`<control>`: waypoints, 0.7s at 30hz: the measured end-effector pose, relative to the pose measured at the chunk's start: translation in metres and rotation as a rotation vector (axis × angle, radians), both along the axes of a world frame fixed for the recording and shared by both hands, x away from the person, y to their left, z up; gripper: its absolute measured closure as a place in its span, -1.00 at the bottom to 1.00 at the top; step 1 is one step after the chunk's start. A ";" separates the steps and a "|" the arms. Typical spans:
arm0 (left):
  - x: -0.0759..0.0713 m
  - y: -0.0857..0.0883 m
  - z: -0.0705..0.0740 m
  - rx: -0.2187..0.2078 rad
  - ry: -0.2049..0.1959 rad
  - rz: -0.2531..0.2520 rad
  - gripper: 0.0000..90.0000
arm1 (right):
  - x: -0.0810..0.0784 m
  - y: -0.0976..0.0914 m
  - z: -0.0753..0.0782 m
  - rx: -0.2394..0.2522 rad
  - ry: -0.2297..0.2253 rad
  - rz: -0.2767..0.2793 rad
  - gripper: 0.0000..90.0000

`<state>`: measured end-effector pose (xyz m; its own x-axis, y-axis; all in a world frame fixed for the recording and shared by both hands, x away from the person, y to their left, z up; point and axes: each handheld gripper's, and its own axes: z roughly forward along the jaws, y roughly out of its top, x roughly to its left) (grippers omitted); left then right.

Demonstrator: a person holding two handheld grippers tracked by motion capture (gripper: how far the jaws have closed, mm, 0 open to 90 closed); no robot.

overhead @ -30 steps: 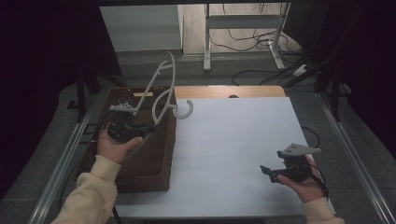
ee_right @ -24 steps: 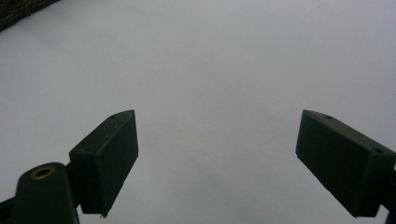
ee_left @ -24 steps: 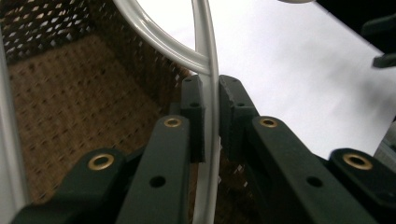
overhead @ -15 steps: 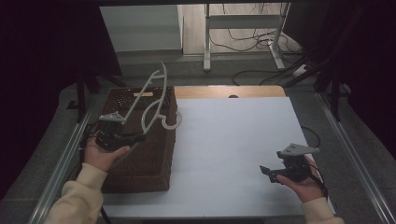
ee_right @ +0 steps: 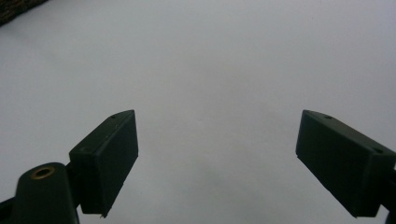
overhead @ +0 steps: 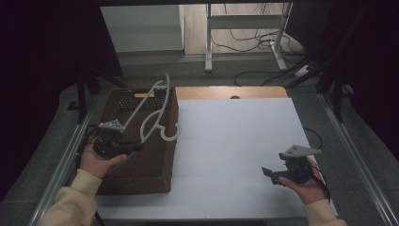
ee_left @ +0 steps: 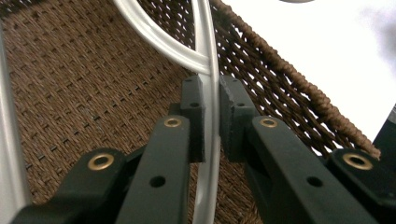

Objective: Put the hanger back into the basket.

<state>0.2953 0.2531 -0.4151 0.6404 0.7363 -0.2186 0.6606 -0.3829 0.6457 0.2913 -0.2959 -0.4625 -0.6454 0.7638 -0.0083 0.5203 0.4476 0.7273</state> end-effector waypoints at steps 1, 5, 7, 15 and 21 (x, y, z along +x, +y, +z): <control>0.000 0.001 0.000 0.001 0.004 -0.003 0.81 | 0.000 0.000 0.000 0.001 0.001 -0.001 -0.72; 0.000 0.004 0.000 0.005 0.018 -0.012 0.81 | 0.000 0.000 0.000 0.001 0.002 -0.001 -0.72; 0.000 0.005 -0.001 0.002 0.023 -0.018 0.81 | 0.000 0.000 0.000 0.001 0.002 -0.001 -0.72; 0.001 0.009 -0.006 0.019 0.056 -0.042 0.81 | 0.000 0.001 0.000 0.000 0.004 -0.001 -0.72; 0.002 0.011 -0.011 0.025 0.068 -0.052 0.81 | 0.000 0.001 -0.001 -0.001 0.006 -0.003 -0.72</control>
<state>0.2973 0.2645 -0.4261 0.6620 0.7084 -0.2449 0.6816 -0.4329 0.5900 0.2915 -0.2951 -0.4633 -0.6431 0.7657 -0.0054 0.5259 0.4467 0.7238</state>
